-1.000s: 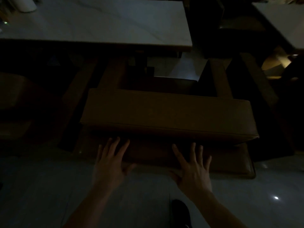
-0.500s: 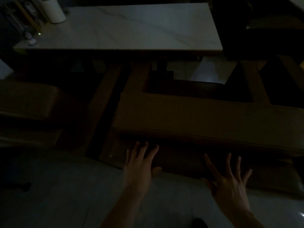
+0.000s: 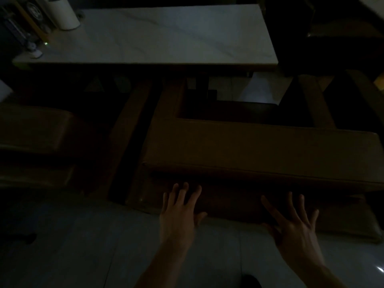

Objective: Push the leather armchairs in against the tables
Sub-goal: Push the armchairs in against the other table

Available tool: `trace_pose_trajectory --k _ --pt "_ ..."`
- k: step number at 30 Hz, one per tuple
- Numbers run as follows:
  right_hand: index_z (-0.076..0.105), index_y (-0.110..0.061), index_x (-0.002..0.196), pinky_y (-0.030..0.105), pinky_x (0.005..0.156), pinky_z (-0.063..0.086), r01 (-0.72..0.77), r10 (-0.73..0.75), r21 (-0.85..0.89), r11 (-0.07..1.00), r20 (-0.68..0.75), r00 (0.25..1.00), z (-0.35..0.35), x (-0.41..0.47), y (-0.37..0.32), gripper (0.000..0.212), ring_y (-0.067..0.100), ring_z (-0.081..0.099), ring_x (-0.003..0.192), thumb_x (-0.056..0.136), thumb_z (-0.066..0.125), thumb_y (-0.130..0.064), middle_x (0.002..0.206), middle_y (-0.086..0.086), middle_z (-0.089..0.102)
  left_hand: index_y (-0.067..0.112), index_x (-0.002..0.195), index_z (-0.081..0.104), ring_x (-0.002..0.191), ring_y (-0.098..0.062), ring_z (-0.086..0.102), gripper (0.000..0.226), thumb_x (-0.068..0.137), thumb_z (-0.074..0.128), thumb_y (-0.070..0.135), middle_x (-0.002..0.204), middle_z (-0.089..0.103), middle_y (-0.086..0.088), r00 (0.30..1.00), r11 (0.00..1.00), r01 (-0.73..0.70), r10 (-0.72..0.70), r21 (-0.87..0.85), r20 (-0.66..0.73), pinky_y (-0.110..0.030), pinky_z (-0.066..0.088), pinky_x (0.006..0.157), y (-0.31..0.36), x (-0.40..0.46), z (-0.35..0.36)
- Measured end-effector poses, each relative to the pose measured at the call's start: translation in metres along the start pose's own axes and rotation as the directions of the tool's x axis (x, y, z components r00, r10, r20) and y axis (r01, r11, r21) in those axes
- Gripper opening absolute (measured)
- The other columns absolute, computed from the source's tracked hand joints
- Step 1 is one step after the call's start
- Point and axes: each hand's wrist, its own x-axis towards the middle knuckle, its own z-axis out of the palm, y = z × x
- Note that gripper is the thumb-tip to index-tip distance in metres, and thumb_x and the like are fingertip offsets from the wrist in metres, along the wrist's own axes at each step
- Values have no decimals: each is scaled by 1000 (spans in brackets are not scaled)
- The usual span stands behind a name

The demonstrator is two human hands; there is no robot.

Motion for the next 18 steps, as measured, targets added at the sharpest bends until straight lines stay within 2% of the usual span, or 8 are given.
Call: trace_pose_trajectory --k 2,4,6,9,12,18 --pt "13 -53 151 79 111 12 -5 5 13 1000 -4 1000 3 0 0 64 48 -5 149 94 43 -59 163 23 14 43 150 24 146 -29 19 70 89 52 62 157 32 3 1000 1000 -13 13 6 7 -50 25 117 -2 2 1" --pt "21 -50 152 80 110 11 14 -13 28 1000 -30 999 3 0 -1 57 50 -1 149 97 34 -61 161 25 20 42 149 28 144 -30 24 70 87 56 61 154 36 2 1000 1000 -8 8 14 6 -51 30 114 0 5 0" --pt "23 -49 152 80 108 11 30 -28 34 999 -40 999 1 2 0 62 52 2 148 91 27 -63 160 26 22 42 148 29 143 -31 26 71 86 57 61 153 38 2 1000 1000 -3 3 31 17 -53 32 113 2 7 -1" --pt "25 -46 153 81 108 11 38 -38 23 999 -31 999 1 5 0 61 53 0 148 94 26 -63 161 26 20 42 146 32 138 -31 31 71 83 60 62 148 43 2 1000 998 1 -2 56 16 -53 41 105 3 11 -5" --pt "10 -47 154 79 112 7 12 -12 8 1000 -3 1000 -1 15 6 66 49 -11 148 93 30 -62 165 22 6 42 144 36 135 -30 33 70 82 62 62 145 45 3 1000 997 8 -7 79 -19 -52 46 98 8 17 -7" --pt "-7 -52 152 73 117 4 -3 4 -40 999 10 1000 -7 13 6 69 45 -18 148 93 28 -61 166 19 -6 43 148 27 142 -29 22 70 87 56 62 154 34 3 1000 999 19 -19 46 -4 -53 34 110 13 19 -10"
